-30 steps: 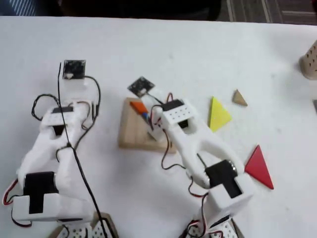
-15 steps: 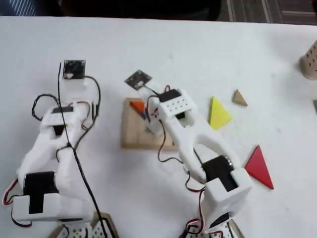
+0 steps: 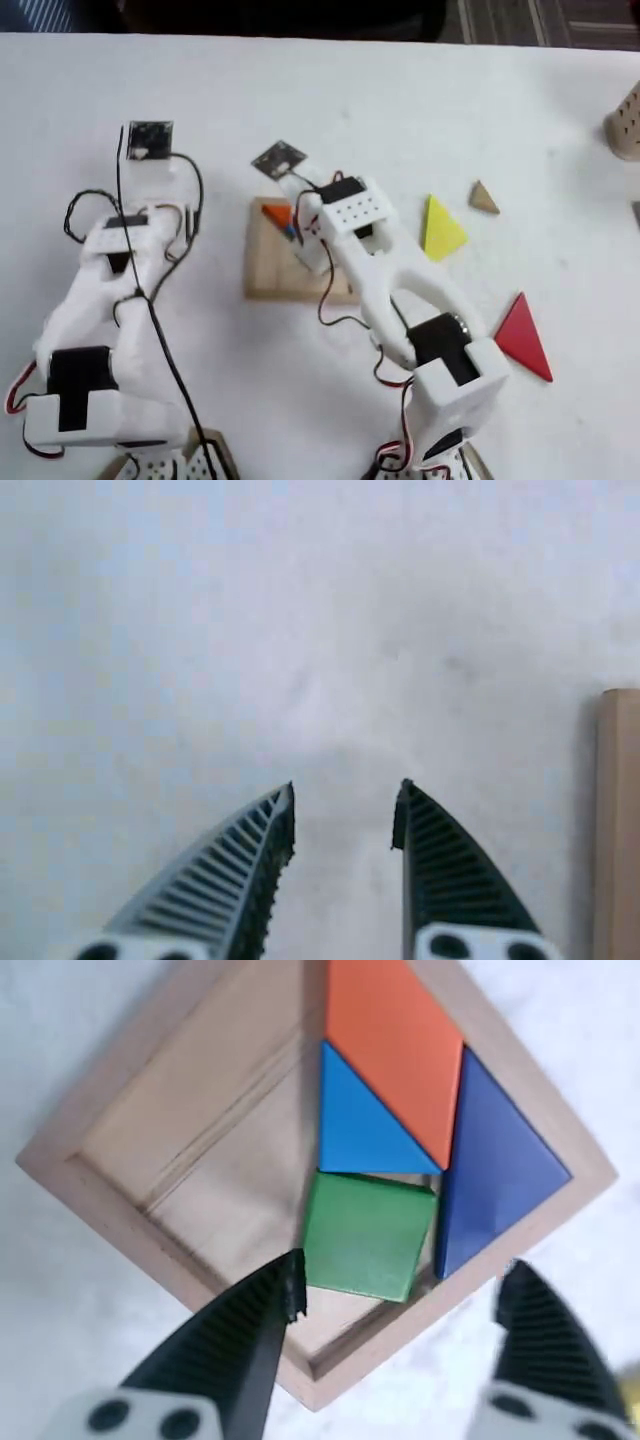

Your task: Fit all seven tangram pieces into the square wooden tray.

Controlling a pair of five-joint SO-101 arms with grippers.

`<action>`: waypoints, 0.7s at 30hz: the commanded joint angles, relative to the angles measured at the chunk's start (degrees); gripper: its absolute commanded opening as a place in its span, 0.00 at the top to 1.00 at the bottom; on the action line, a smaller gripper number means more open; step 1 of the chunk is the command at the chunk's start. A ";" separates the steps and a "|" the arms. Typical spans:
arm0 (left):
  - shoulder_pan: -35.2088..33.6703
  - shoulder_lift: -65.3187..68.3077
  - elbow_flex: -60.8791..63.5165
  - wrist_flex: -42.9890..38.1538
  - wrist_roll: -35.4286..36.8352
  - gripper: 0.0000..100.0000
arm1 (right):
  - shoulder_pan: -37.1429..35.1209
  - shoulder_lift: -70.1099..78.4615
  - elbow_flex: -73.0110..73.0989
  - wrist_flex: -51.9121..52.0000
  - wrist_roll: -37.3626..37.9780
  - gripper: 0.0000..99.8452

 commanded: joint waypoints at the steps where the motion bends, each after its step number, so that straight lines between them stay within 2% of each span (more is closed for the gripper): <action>1: -0.57 -2.95 -0.53 -1.23 0.79 0.83 | 0.48 -0.75 -2.29 0.31 0.18 0.66; 5: -0.57 -2.95 -0.53 -1.23 0.79 0.83 | 1.01 -2.07 -2.37 0.84 0.18 0.74; 7: -0.57 -2.95 -0.53 -1.23 0.79 0.83 | 1.54 -3.74 -2.11 1.80 0.00 0.83; 10: -0.57 -3.21 -0.44 -1.23 0.79 0.83 | 2.95 -5.58 -2.11 2.77 -4.48 0.98; 11: -0.48 -3.21 -0.44 -1.23 0.79 0.83 | 3.47 -5.93 -2.02 2.86 -5.71 0.99; 13: -0.48 -3.21 -0.44 -1.23 0.79 0.83 | 4.09 -5.93 -1.93 3.03 -6.51 0.96; 18: -0.40 -3.21 -0.35 -1.14 0.79 0.83 | 2.51 -6.64 2.29 3.03 -7.30 0.98; 21: 0.13 -3.30 -0.26 -1.05 0.79 0.83 | 0.57 -8.13 5.45 2.33 -11.16 0.98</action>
